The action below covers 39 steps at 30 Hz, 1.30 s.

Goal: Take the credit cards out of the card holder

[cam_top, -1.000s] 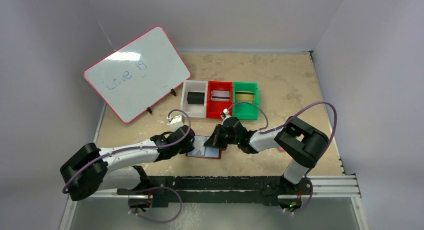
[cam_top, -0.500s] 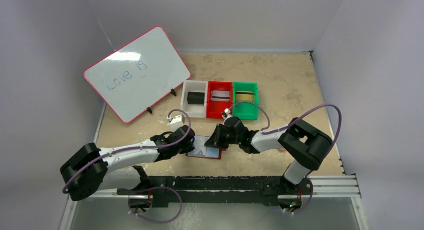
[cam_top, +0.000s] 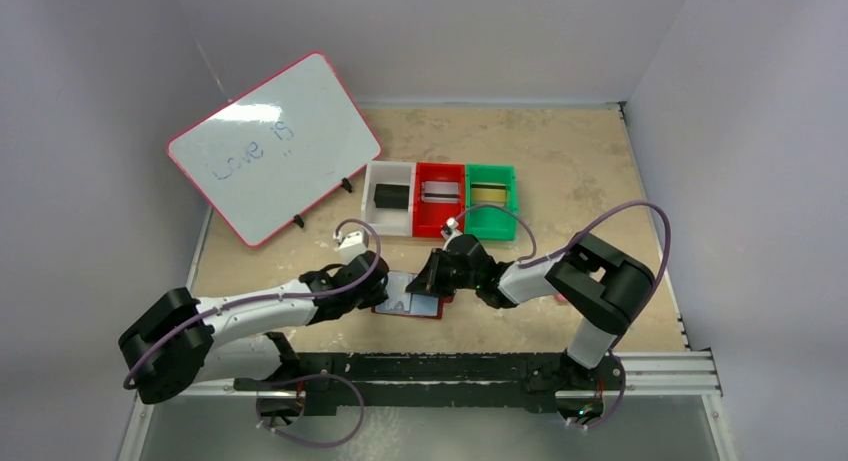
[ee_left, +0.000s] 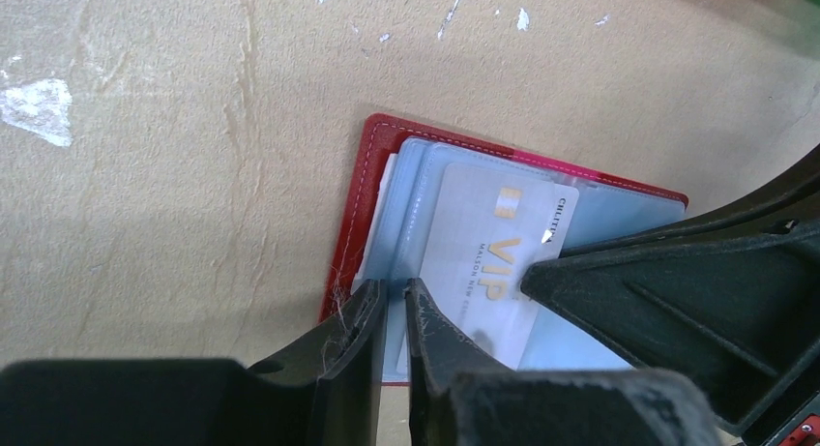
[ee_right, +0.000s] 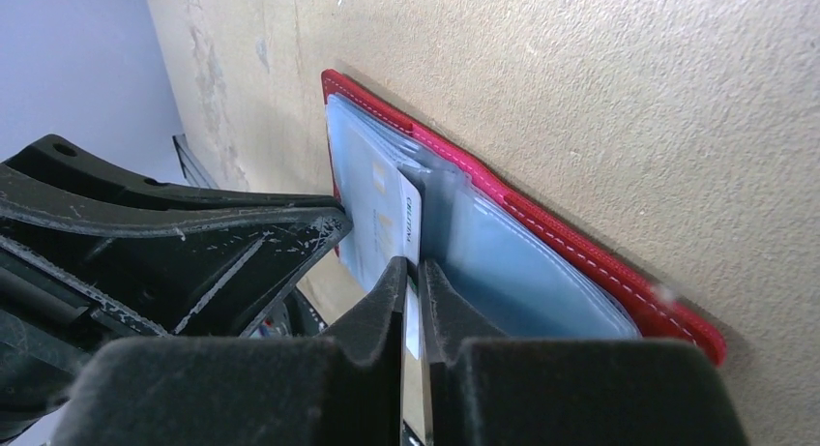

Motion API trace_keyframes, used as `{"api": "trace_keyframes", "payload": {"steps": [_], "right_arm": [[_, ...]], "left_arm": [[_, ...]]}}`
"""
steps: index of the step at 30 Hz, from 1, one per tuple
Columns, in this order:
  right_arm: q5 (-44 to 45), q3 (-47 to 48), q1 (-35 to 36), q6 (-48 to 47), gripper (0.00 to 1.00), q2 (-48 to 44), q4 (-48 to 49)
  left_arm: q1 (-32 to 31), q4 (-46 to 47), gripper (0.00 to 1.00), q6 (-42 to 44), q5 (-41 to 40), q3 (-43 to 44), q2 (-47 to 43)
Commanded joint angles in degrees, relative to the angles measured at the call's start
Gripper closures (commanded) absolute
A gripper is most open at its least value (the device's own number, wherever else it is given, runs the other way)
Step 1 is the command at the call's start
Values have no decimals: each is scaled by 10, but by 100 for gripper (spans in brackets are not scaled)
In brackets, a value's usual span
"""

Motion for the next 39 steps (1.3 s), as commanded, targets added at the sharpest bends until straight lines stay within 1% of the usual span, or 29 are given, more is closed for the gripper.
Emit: {"api": "trace_keyframes", "payload": {"steps": [1,4,7,13,18,23,25,26,27,29,31,32,34,36,39], "right_arm": [[21,1,-2,-2,95,-22,-19],[33,21,-5,-26,98,-23,-54],[36,34,-17,-43,98,-21,-81],[27,29,-40,-67,97,-38,-95],[-27,42,-45,-101,97,-39,-116],[-18,26,-46,-99,97,-39,-129],[-18,19,-47,-100,97,-39,-125],[-24,14,-48,-103,97,-38,-116],[-33,11,-49,-106,97,-36,-102],[-49,10,-49,-113,97,-26,-86],[-50,16,-49,-114,97,-13,-87],[-48,17,-49,-114,97,-9,-90],[-44,17,-50,-112,97,-7,-90],[-38,14,-51,-111,97,-12,-89],[-21,11,-52,-109,97,-24,-103]], "left_arm": [[0,-34,87,-1,-13,-12,-8],[0,-34,86,-5,-20,-13,-19],[0,-37,85,-5,-26,-11,-32],[0,-36,81,-8,-39,-9,-65],[0,-27,77,-3,-42,3,-78],[0,-25,77,10,-46,17,-81],[0,-15,76,20,-36,21,-82],[0,1,76,32,-16,21,-82],[0,36,76,49,21,18,-82],[0,107,77,67,101,17,-68],[0,153,77,70,149,25,-45],[0,164,77,74,159,31,-34],[0,160,77,84,154,49,-11],[0,137,77,91,132,68,19],[0,62,81,66,63,92,64]]}}
